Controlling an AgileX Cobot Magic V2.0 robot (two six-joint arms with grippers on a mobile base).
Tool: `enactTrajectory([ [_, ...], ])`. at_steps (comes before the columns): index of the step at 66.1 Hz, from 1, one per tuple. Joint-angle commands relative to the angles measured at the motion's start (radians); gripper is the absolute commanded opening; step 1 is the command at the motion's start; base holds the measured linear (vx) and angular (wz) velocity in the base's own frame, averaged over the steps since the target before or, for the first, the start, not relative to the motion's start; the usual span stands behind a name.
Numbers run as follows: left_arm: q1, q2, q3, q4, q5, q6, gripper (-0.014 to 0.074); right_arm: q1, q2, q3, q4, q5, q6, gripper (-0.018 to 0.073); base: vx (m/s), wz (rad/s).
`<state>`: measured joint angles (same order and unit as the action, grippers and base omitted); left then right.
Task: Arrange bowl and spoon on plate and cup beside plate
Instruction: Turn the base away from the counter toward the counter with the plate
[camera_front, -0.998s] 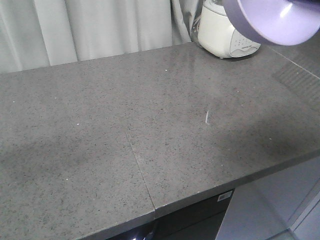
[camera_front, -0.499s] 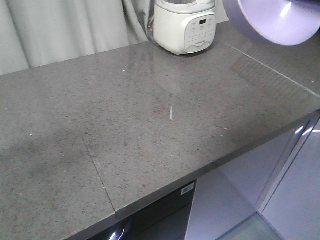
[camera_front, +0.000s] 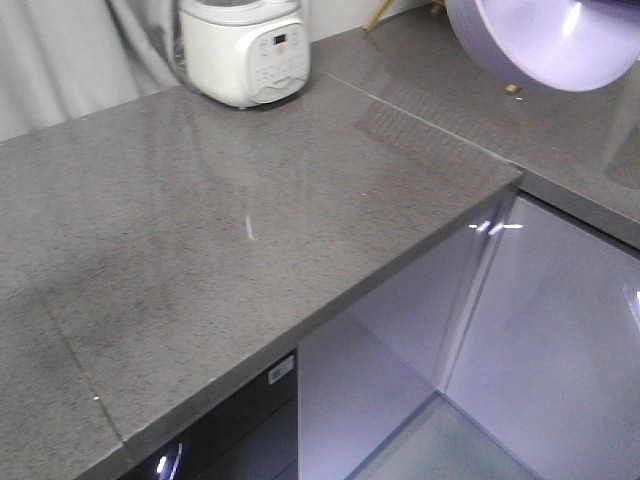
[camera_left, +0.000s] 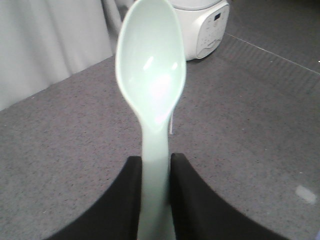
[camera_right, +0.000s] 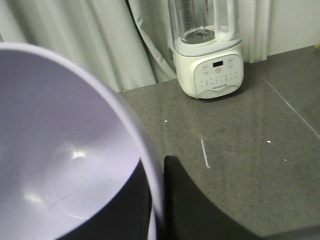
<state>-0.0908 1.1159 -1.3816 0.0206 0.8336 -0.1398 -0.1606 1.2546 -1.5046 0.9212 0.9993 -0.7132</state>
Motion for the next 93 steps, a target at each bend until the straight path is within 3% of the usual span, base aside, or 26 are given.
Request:
enactTrajectory([
  [1, -0.001, -0.017, -0.028, -0.008, -0.065, -0.006, -0.0007, -0.002, -0.025, -0.029, 0.057, -0.041, -0.008, -0.0010, -0.03, -0.38],
  [93, -0.001, -0.017, -0.028, -0.008, -0.065, -0.006, -0.0006, -0.002, -0.025, -0.029, 0.057, -0.041, -0.008, -0.0010, -0.05, -0.32],
])
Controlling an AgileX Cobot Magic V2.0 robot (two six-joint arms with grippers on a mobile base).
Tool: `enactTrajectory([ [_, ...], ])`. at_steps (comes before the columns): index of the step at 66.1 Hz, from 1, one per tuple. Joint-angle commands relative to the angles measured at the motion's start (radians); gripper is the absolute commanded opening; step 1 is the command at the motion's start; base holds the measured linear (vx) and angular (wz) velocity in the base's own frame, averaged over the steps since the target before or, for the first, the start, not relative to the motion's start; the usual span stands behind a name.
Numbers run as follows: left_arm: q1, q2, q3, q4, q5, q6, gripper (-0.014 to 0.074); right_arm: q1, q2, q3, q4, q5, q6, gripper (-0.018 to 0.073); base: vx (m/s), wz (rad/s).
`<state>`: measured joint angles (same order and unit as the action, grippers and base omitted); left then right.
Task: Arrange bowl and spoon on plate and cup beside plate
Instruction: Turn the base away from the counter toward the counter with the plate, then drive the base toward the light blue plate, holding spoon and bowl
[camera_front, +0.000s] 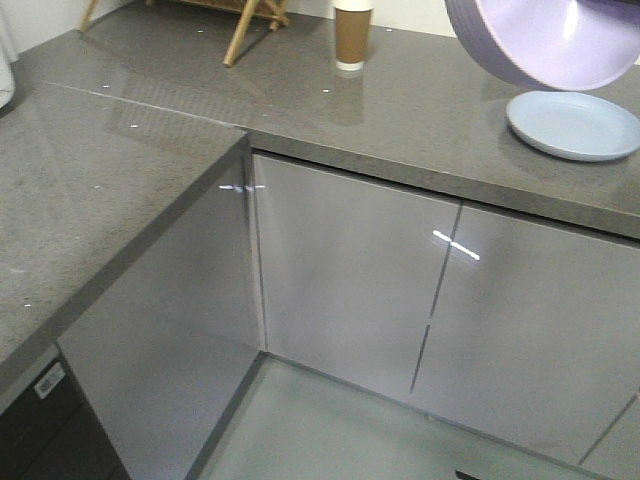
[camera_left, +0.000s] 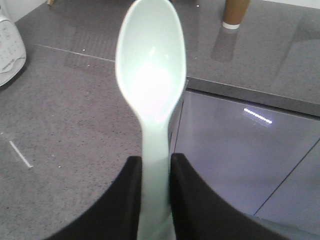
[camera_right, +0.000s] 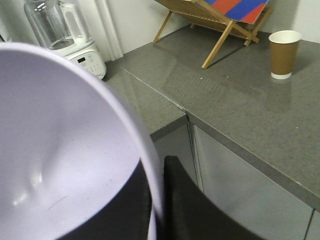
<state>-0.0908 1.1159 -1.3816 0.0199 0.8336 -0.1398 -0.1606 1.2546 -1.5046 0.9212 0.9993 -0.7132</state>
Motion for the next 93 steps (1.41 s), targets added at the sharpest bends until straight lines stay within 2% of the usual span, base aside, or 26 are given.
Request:
enactTrajectory([
  [1, -0.001, -0.017, -0.028, -0.007, -0.065, -0.006, -0.0006, -0.002, -0.025, -0.029, 0.057, -0.041, -0.008, -0.0010, -0.06, -0.32],
  [50, -0.001, -0.017, -0.028, -0.007, -0.065, -0.006, -0.0006, -0.002, -0.025, -0.029, 0.057, -0.041, -0.008, -0.0010, -0.05, -0.30],
  [93, -0.001, -0.017, -0.028, -0.007, -0.065, -0.006, -0.0006, -0.002, -0.025, -0.029, 0.057, -0.041, -0.008, -0.0010, -0.02, -0.15],
])
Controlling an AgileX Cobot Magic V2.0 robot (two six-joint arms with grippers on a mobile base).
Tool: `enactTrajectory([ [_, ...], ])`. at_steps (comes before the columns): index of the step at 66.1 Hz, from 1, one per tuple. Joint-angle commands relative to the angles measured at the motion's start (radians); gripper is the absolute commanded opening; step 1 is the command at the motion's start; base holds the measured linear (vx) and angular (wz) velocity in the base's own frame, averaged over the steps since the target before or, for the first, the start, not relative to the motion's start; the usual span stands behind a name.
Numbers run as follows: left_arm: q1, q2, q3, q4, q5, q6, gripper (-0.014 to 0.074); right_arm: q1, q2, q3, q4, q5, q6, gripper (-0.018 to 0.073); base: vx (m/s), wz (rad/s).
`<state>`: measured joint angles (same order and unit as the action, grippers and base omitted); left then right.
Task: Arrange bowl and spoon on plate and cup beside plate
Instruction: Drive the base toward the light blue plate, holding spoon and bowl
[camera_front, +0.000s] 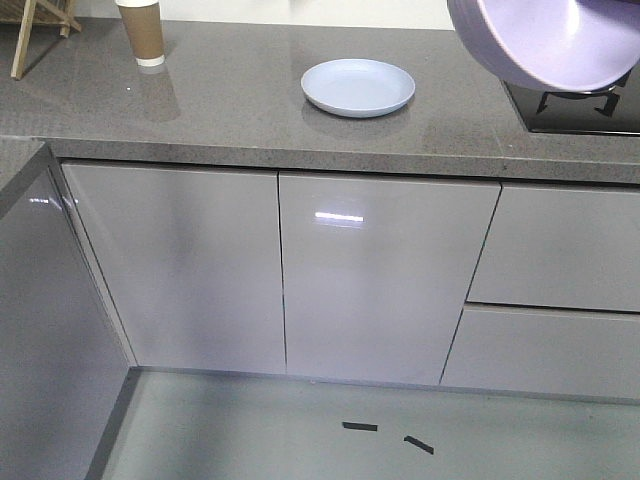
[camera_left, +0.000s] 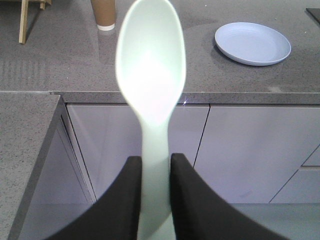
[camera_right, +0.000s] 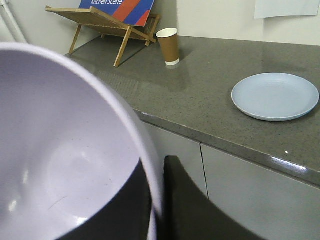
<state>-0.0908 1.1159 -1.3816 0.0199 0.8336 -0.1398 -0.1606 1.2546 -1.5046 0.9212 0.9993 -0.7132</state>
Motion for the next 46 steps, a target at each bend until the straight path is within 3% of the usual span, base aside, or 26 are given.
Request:
enactTrajectory([
  [1, -0.001, -0.017, -0.028, -0.007, -0.065, -0.006, -0.0006, -0.002, -0.025, -0.029, 0.057, -0.041, -0.008, -0.0010, 0.00, 0.00],
  [46, -0.001, -0.017, -0.028, -0.007, -0.065, -0.006, -0.0006, -0.002, -0.024, -0.029, 0.057, -0.041, -0.008, -0.0010, 0.00, 0.00],
])
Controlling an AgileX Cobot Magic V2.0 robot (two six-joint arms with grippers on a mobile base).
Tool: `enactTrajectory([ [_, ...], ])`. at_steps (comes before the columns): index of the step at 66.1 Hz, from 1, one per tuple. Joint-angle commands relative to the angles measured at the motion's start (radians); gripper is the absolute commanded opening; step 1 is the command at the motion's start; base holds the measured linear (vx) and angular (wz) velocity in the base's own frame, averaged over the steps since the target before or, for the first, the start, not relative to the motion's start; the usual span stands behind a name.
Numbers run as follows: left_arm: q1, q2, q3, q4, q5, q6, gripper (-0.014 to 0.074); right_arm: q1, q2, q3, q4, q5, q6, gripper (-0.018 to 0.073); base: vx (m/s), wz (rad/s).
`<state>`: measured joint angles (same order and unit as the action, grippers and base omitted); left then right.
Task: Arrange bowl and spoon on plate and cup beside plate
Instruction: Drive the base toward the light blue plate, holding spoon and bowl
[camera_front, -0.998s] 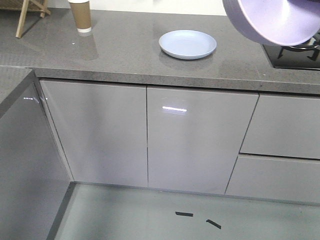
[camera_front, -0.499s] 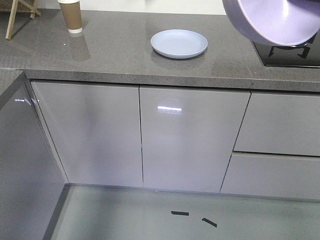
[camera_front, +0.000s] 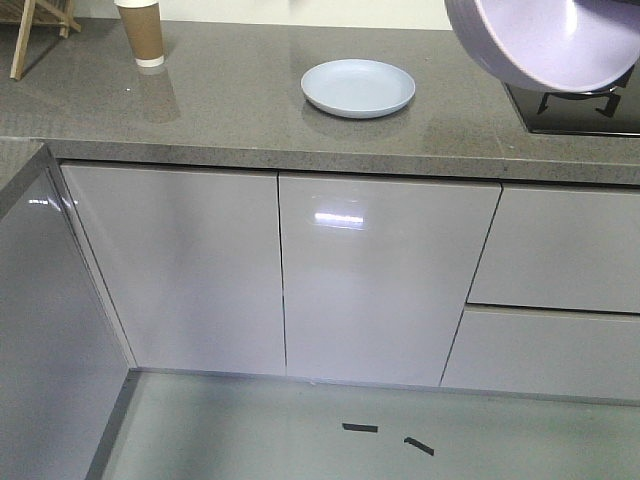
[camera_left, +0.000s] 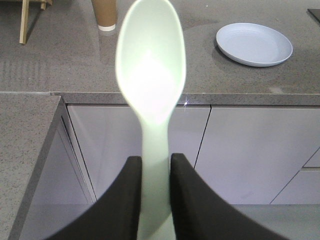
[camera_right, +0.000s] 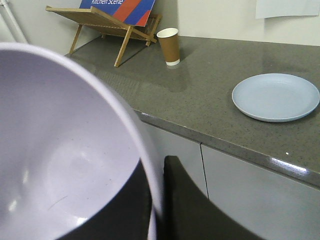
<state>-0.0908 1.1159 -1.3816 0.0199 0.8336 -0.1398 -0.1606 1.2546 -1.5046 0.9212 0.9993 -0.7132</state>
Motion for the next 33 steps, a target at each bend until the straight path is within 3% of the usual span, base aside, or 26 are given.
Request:
enactTrajectory([
  [1, -0.001, -0.017, -0.028, -0.007, -0.065, -0.006, -0.0006, -0.002, -0.024, -0.029, 0.057, -0.041, -0.008, -0.0010, 0.01, 0.00],
  [33, -0.001, -0.017, -0.028, -0.007, -0.065, -0.006, -0.0006, -0.002, -0.024, -0.029, 0.057, -0.041, -0.008, -0.0010, 0.01, -0.03],
])
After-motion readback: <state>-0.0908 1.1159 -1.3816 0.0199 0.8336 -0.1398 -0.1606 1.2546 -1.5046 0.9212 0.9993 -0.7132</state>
